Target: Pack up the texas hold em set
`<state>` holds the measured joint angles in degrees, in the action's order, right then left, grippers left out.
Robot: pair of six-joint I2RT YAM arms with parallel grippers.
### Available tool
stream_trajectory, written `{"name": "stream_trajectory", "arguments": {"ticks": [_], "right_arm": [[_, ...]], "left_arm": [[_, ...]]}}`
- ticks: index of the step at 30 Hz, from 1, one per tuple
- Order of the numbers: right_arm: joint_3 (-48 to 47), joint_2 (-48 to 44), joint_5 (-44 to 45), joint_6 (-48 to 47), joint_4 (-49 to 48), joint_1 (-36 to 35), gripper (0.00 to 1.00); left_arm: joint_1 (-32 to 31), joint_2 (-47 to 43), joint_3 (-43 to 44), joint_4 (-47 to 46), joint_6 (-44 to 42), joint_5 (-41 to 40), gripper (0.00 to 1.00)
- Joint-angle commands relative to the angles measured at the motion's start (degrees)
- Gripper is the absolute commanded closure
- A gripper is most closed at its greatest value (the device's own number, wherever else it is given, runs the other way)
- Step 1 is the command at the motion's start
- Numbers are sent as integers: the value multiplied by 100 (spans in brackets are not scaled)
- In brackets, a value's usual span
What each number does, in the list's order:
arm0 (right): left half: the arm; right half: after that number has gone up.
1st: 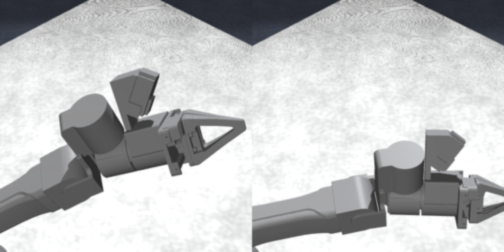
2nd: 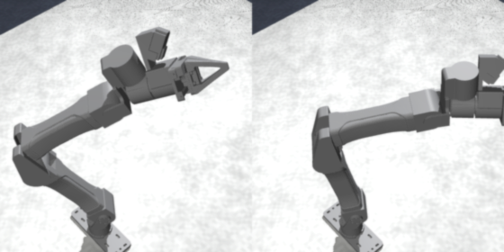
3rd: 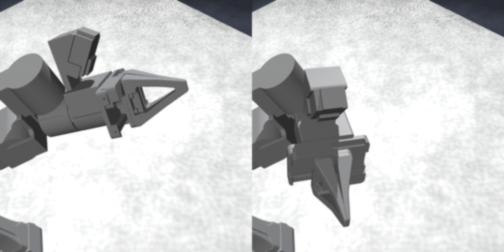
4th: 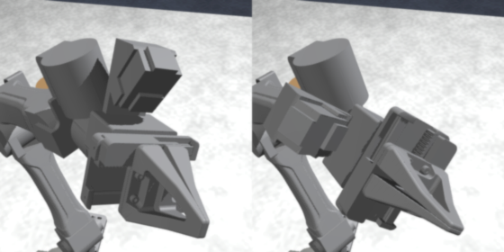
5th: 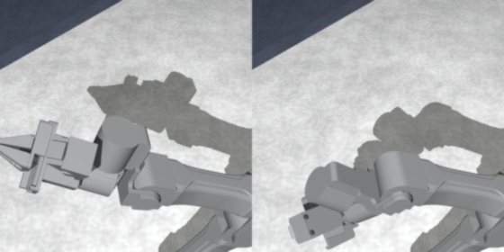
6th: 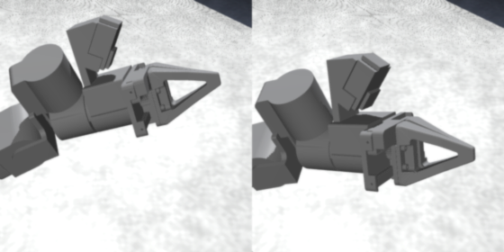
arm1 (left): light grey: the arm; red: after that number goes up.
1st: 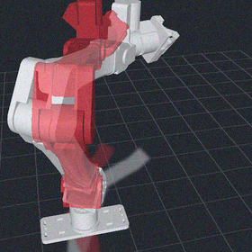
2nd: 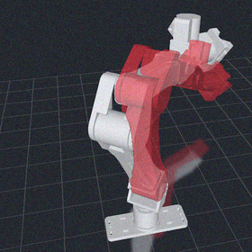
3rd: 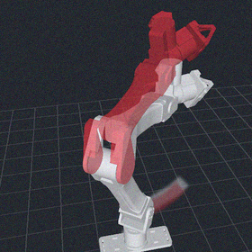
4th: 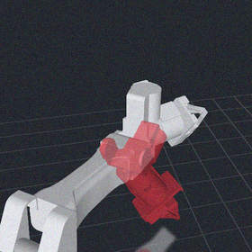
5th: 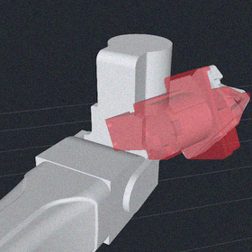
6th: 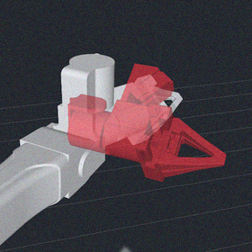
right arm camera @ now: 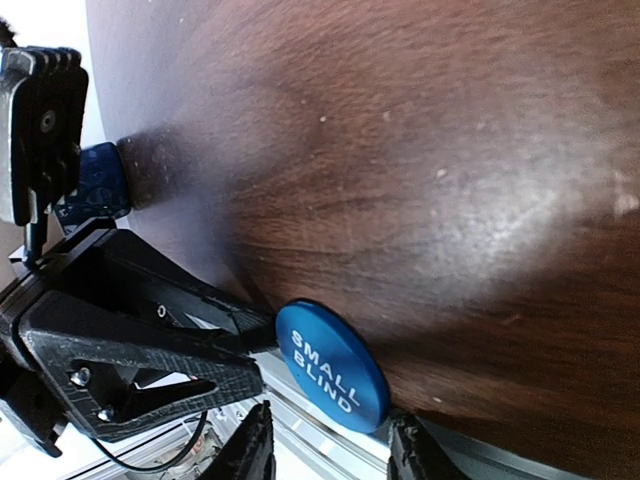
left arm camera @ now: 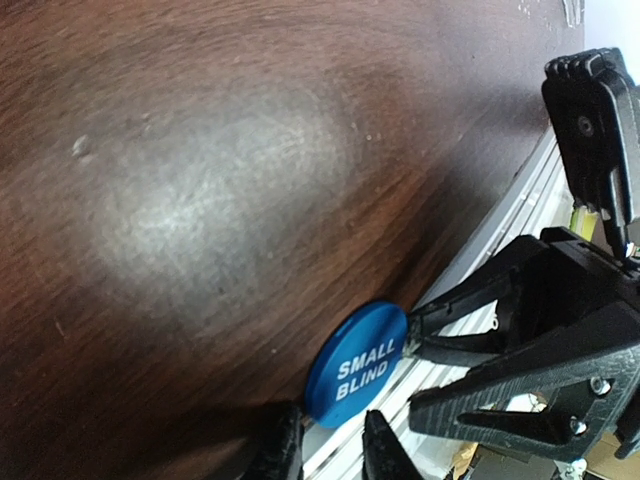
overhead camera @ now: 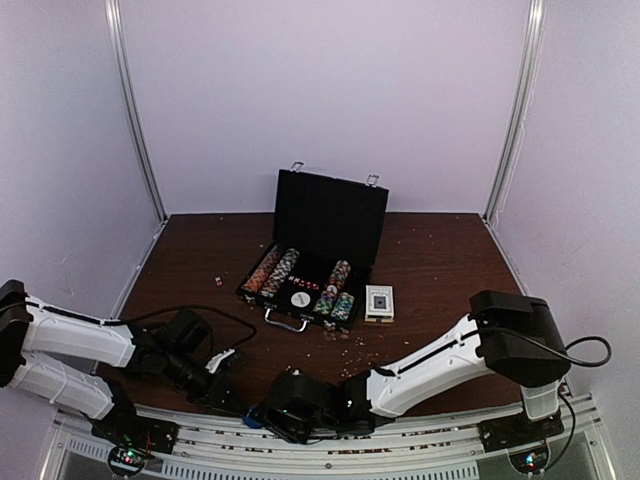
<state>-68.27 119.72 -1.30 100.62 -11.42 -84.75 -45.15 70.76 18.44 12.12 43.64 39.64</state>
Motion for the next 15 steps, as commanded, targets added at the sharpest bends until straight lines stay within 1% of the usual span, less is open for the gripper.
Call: {"name": "stream_trajectory", "arguments": {"ticks": [1,8,15], "right_arm": [[132,294,2,87,-249,29,64],[306,309,59,124,-638,45,67],[323,166,249,-37,-767,70,77]], "left_arm": [[-56,174,-7,-101,-91,-105,78],[-95,323,-16,-176,-62,-164,87],[-108,450,0,-175,-140,-136,89]]}}
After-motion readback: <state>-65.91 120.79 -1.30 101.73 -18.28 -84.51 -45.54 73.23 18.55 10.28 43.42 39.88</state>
